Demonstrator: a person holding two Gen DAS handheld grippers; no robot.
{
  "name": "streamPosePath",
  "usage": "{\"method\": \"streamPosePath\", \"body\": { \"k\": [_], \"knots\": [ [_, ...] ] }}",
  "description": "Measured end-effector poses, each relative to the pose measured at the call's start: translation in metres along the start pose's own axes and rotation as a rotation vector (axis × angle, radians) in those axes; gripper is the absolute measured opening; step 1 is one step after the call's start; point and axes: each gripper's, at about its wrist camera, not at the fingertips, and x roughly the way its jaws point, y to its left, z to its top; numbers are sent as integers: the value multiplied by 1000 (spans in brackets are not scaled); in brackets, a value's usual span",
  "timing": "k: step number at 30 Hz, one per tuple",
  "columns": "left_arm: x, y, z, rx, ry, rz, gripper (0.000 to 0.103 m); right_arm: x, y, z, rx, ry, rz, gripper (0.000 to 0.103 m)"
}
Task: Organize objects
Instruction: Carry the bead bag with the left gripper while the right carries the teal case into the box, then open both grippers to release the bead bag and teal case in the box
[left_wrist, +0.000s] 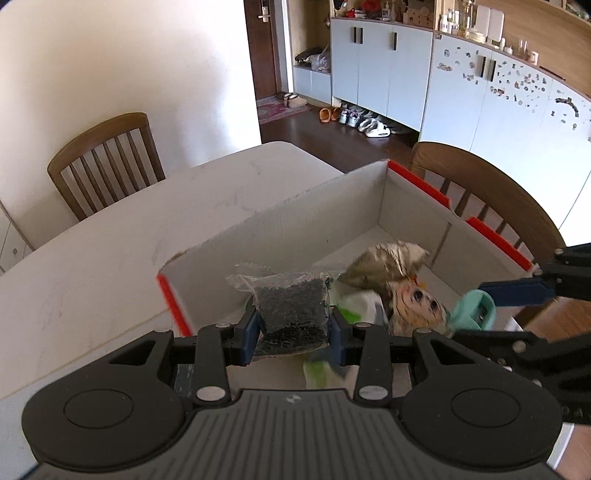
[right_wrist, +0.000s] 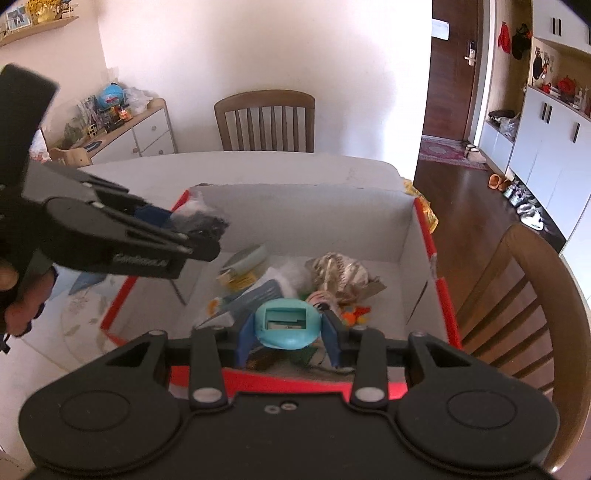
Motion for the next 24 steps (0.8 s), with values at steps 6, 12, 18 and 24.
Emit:
{"method": "streamPosePath", "body": {
  "k": [6, 12, 18, 24],
  "knots": [
    [30, -1, 18, 14, 36, 1, 38, 20, -15, 14, -8, 12, -7, 37],
    [58, -1, 22, 25, 81, 7, 38, 41, -17, 16, -24, 45, 11, 37],
    [76, -3, 18, 28, 121, -21, 38, 60, -16, 14, -47, 79, 8, 37],
    [87, -4, 11, 26, 150, -42, 38, 66, -16, 12, -59, 97, 10, 37]
  ]
}}
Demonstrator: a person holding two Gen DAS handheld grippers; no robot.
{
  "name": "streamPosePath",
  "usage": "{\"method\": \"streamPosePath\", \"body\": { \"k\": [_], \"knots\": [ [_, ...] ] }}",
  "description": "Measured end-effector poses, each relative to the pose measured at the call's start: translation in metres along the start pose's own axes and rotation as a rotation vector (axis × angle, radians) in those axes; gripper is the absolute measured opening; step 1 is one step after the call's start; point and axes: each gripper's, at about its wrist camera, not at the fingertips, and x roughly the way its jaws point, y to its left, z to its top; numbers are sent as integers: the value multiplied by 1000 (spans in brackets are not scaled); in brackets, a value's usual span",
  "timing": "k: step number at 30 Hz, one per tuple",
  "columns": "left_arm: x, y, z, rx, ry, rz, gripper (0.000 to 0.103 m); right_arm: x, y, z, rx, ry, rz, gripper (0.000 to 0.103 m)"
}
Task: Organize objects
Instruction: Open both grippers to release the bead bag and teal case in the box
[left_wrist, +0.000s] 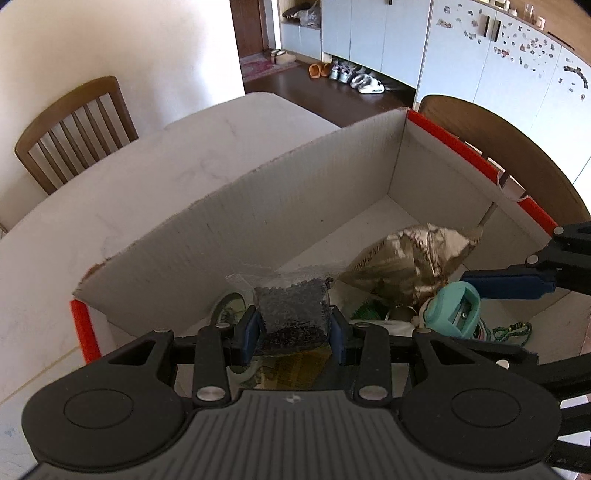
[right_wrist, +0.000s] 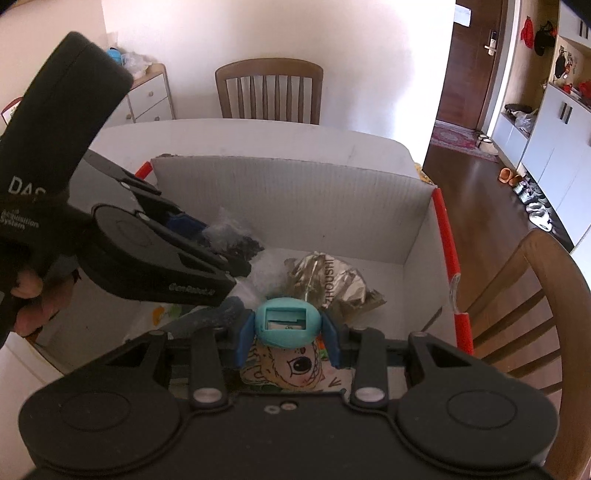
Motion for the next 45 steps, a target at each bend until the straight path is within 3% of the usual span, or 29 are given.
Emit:
{"method": "streamPosePath", "body": {
  "k": [8, 13, 30, 33, 45],
  "knots": [
    [6, 6, -1, -24, 27, -15, 41, -2, 1, 2, -7, 6, -7, 39],
    [1, 9, -1, -35, 9, 7, 61, -4, 2, 2, -9, 7, -12, 40],
    [-61, 13, -22, -34, -101, -8, 63, -47, 18, 5, 42, -86, -17, 52],
    [-77, 15, -30, -30, -133, -11, 69, -57, 23, 3, 62, -105, -20, 54],
    [-133, 27, -55, -25, -234, -45, 72, -91, 49, -6, 139, -184, -38, 66]
  ]
}}
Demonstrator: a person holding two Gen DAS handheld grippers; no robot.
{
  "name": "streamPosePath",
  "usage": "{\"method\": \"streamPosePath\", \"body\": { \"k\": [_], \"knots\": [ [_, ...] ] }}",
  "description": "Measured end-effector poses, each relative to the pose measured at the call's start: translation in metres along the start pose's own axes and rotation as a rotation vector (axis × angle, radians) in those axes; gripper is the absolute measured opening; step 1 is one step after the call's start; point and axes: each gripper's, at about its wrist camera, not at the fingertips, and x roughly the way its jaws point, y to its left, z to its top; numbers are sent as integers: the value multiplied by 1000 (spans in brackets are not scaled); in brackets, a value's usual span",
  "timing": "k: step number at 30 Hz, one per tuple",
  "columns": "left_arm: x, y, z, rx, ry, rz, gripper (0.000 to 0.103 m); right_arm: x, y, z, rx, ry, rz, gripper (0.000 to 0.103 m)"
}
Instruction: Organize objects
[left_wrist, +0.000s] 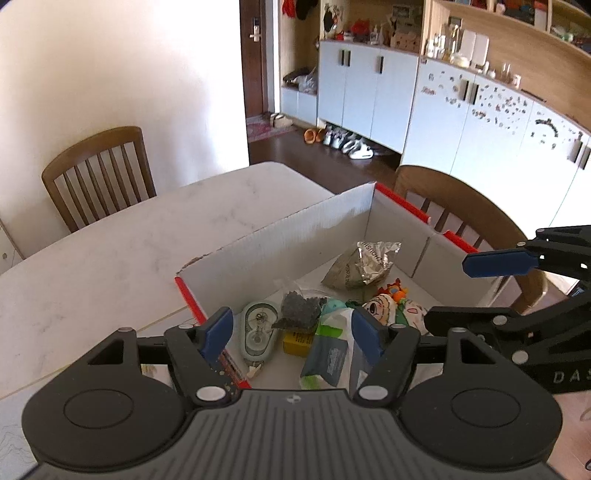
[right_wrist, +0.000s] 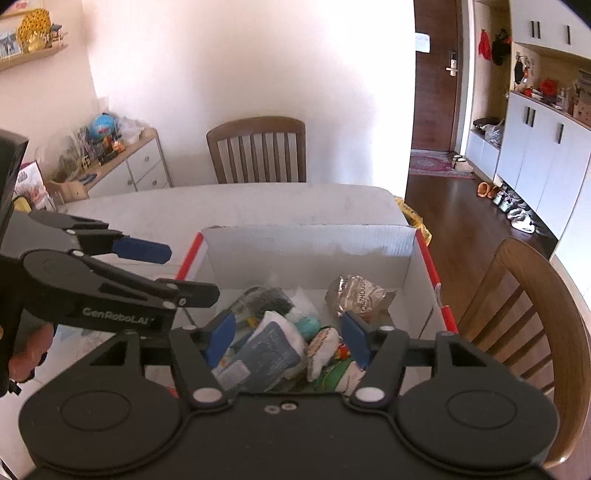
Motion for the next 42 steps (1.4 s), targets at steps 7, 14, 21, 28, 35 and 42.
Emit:
{"method": "streamPosePath", "body": {
  "k": [7, 14, 21, 28, 35, 42],
  "knots": [
    [-28, 9, -15, -5, -42, -15, 75, -15, 14, -5, 44, -45, -11, 74],
    [-49, 21, -29, -34, -70, -18, 84, -29, 24, -12, 83, -98, -14, 88],
    [-66, 30, -40, -64, -97, -14, 100, -38, 37, -20, 89, -134, -26, 100],
    [-79, 30, -53, -72, -114, -39, 103, -47, 44, -28, 123, -167, -20, 102],
    [-89, 28, -65, -81, -129, -16, 103, -55, 48, -33, 144, -185, -26, 102],
    [-94, 27, -74, -85, -129, 21, 103, -57, 53, -38, 140, -189, -39, 102]
  ]
}}
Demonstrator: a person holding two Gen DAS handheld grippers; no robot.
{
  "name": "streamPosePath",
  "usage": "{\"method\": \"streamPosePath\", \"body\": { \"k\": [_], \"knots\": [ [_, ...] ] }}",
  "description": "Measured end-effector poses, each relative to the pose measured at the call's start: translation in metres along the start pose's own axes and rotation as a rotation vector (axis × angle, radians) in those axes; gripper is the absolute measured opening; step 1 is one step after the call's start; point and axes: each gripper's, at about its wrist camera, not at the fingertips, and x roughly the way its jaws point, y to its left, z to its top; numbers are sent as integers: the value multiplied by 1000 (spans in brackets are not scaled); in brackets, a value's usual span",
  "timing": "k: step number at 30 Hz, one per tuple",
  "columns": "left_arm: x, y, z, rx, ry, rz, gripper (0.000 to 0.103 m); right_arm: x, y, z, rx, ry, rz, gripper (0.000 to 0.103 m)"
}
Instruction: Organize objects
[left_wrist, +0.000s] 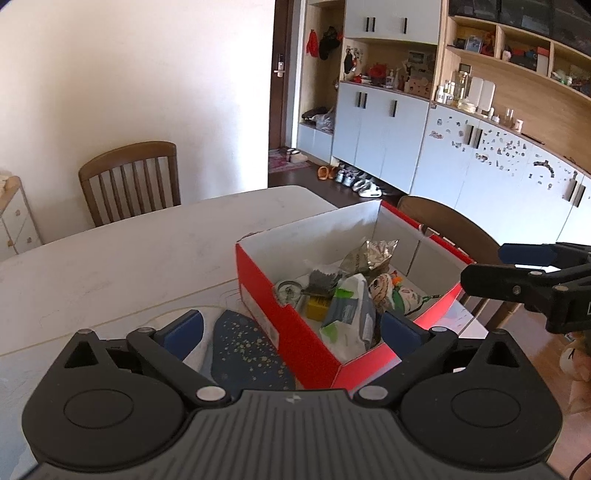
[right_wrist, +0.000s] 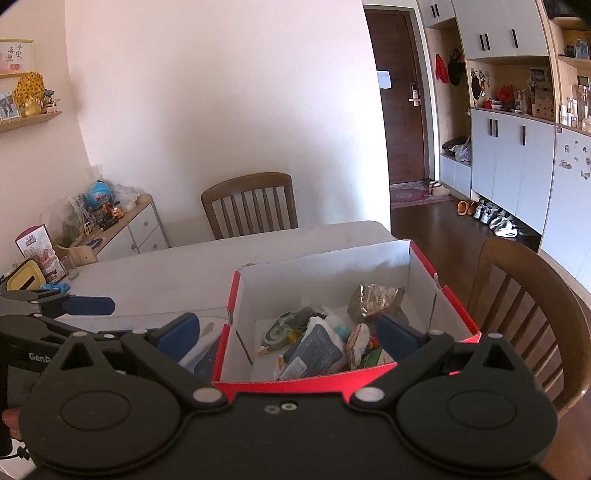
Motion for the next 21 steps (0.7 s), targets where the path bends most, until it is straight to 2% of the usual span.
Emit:
{"method": "streamPosePath", "body": {
  "k": [4, 8, 16, 21],
  "knots": [
    [-3, 3, -4, -18, -5, 4, 103, 0, 1, -2, 3, 4, -1, 102],
    [-4, 4, -5, -14, -10, 39, 103, 0, 1, -3, 5, 9, 1, 102],
    [-2, 5, -7, -10, -7, 35, 103, 5, 3, -5, 5, 24, 6, 102],
    [0, 3, -8, 4, -5, 58, 103, 7, 5, -7, 4, 33, 9, 102]
  ]
}}
